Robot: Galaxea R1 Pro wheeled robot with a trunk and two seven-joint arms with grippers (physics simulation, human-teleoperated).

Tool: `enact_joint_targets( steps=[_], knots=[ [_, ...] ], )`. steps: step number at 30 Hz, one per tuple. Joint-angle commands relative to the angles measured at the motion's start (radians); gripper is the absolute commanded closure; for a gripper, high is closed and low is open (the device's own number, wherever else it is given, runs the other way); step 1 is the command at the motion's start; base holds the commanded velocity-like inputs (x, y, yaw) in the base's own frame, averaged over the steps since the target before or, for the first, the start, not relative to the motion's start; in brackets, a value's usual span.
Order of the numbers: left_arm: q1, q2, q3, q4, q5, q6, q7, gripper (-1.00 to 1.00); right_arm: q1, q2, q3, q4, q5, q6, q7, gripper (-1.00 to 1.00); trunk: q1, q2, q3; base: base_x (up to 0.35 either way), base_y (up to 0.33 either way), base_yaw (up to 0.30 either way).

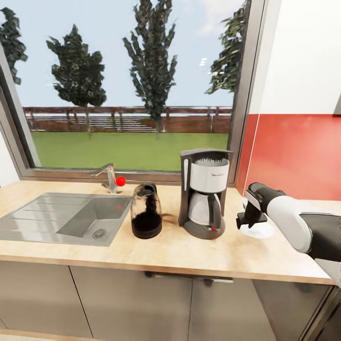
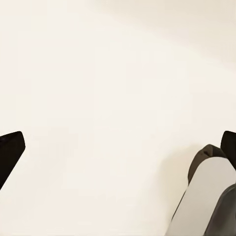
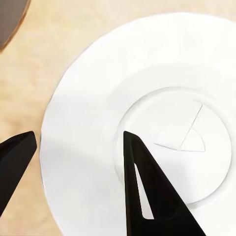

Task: Set up a coffee station on the kitchen countertop: keep the coffee maker on the countertop, move the bottle of coffee from the kitchen shelf to the counter next to the coffee maker, place a paper coffee filter on top of the coffee maker, put the saucer next to the coffee maker with the coffee cup on the saucer, and place the electric kettle next to the coffee maker.

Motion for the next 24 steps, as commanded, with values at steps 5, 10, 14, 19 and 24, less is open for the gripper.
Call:
enact_joint_targets(
  steps=[5, 10, 14, 19, 24],
  knots=[
    [-0.001, -0.001, -0.002, 0.001, 0.006, -0.003, -0.003, -1.0, -0.002, -0.001, 0.003, 0.002, 0.008, 0.0, 0.009, 1.0, 0.012, -0.022, -0.011, 0.0, 0.0, 0.0],
    [-0.001, -0.001, -0.002, 0.001, 0.006, -0.004, -0.003, -1.0, -0.002, -0.002, 0.003, 0.002, 0.006, 0.0, 0.009, 1.0, 0.012, -0.022, -0.011, 0.0, 0.0, 0.0],
    [-0.001, -0.001, -0.002, 0.001, 0.006, -0.003, -0.003, -1.0, -0.002, -0.002, 0.003, 0.002, 0.007, 0.0, 0.009, 1.0, 0.012, -0.022, -0.011, 0.0, 0.0, 0.0],
    [-0.001, -0.001, -0.002, 0.001, 0.006, -0.003, -0.003, -1.0, -0.002, -0.003, 0.003, 0.002, 0.007, 0.0, 0.009, 1.0, 0.012, -0.022, -0.011, 0.084, 0.043, 0.0],
    [-0.001, -0.004, -0.002, 0.001, 0.006, -0.003, -0.003, -1.0, -0.002, -0.002, 0.003, 0.002, 0.007, 0.0, 0.009, 1.0, 0.012, -0.022, -0.011, 0.014, 0.007, 0.0]
  ],
)
